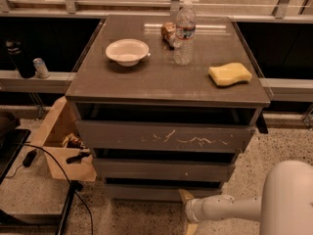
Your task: Open bottom drawer
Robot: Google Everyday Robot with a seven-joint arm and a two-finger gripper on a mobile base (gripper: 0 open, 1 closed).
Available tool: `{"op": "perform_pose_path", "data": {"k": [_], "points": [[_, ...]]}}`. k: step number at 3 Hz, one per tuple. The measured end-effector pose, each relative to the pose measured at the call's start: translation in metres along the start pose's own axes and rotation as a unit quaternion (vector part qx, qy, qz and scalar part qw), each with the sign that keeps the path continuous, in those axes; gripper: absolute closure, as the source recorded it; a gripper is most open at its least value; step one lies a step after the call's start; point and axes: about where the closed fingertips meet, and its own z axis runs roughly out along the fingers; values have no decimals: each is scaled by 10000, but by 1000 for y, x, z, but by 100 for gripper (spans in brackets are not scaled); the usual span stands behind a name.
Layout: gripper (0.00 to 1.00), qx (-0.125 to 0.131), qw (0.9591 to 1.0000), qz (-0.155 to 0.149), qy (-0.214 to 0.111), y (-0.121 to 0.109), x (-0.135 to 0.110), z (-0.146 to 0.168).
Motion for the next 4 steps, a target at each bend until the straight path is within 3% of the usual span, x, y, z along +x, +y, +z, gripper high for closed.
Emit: {"op": "perform_pose_path", "data": {"k": [2,4], "points": [[0,94,9999,-68,-119,-18,7,1],[0,219,9997,-64,-39,-32,26,11]]}}
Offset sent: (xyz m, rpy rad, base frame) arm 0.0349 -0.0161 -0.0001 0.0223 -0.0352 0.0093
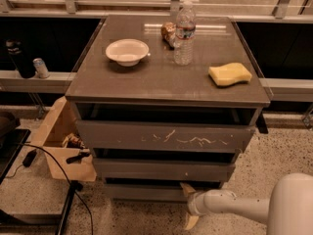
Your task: Open bottom drawer
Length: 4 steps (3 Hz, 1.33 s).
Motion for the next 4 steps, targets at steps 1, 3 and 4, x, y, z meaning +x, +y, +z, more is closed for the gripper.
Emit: {"op": "perform_pose_path", "data": {"k": [1,3,4], "points": [[0,59,10000,22,5,-3,8,4],[0,105,9998,161,114,-10,31,17],[0,34,9994,233,243,-11,38,21]]}}
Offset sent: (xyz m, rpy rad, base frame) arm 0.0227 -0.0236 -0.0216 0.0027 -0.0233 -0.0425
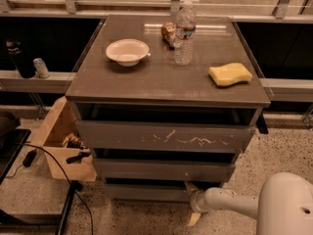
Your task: Open bottom drawer
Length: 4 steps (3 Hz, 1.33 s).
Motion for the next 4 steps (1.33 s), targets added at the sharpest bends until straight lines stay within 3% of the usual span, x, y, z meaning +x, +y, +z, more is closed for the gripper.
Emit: {"op": "perform_pose_path", "data": {"k": [3,4], "points": [[0,-258,9988,279,306,9,14,0],[0,-502,9971,398,413,39,21,-4]]}}
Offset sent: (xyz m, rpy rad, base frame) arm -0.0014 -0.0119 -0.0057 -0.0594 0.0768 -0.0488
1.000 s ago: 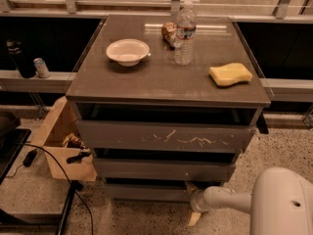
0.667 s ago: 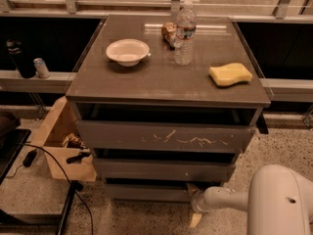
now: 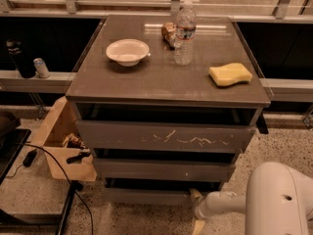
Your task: Open bottom drawer
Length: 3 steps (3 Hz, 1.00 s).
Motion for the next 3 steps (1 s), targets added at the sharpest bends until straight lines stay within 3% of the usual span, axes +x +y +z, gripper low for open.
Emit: {"op": "perform_pose_path", "data": {"k": [3], "points": [[0,-144,9997,197,75,20,16,-9]]}}
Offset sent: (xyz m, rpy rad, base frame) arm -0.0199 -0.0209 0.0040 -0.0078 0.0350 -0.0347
